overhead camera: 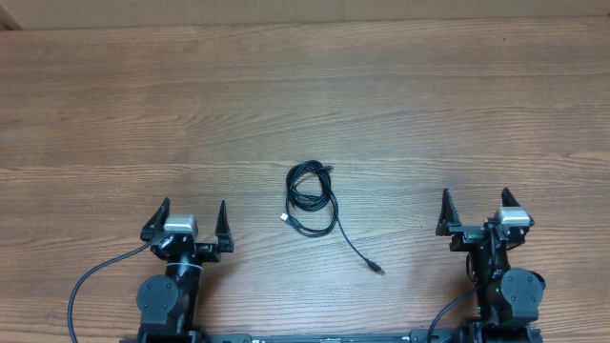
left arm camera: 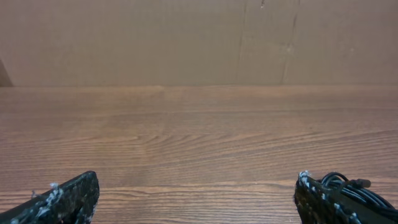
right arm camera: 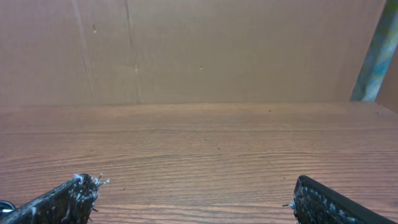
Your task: Untangle cables
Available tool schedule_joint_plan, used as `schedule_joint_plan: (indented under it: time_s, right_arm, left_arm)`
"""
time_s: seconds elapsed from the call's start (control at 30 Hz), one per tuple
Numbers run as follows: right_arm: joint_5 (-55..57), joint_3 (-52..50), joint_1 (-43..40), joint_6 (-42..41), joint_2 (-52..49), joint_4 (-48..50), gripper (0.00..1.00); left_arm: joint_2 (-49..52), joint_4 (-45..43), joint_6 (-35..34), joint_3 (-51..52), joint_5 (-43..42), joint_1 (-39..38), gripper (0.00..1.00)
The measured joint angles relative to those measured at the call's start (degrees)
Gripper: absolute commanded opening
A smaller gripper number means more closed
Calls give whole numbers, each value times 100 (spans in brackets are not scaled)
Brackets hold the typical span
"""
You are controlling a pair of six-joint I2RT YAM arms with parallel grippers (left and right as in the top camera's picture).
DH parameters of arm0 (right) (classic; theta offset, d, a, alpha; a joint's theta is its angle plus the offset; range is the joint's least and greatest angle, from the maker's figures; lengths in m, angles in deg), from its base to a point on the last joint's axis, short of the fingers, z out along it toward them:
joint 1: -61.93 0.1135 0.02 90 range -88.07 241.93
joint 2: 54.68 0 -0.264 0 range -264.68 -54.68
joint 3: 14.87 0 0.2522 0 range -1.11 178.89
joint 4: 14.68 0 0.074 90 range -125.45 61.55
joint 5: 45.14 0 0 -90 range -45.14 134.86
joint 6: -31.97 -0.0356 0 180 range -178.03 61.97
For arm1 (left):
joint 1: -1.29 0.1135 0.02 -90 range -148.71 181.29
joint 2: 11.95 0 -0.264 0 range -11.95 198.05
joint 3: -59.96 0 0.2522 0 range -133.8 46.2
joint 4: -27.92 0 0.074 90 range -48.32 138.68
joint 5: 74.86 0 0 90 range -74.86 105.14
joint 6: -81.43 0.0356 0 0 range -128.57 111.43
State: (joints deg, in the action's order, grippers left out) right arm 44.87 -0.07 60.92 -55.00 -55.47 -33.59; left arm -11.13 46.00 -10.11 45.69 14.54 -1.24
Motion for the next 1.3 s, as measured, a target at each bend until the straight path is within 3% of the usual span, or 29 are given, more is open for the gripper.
schedule_joint_plan:
  time_s: [1.3]
  right_arm:
    - [-2,0,0,0,0,0,100]
  left_arm:
    - [0,7,-280,0,46,0,99]
